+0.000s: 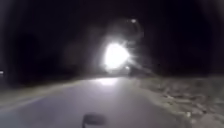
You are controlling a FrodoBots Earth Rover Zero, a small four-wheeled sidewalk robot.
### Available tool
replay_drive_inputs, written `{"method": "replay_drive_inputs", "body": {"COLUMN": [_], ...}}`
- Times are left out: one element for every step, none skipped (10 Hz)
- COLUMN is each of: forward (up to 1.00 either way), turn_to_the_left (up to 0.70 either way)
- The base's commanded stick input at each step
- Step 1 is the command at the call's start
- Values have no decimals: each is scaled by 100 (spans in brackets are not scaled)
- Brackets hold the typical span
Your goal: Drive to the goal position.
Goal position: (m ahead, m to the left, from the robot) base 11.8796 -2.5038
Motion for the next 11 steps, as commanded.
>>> {"method": "replay_drive_inputs", "body": {"forward": [100,100,100,100,100,100,100,100,100,100,100], "turn_to_the_left": [0,0,0,0,0,0,0,0,0,0,0]}}
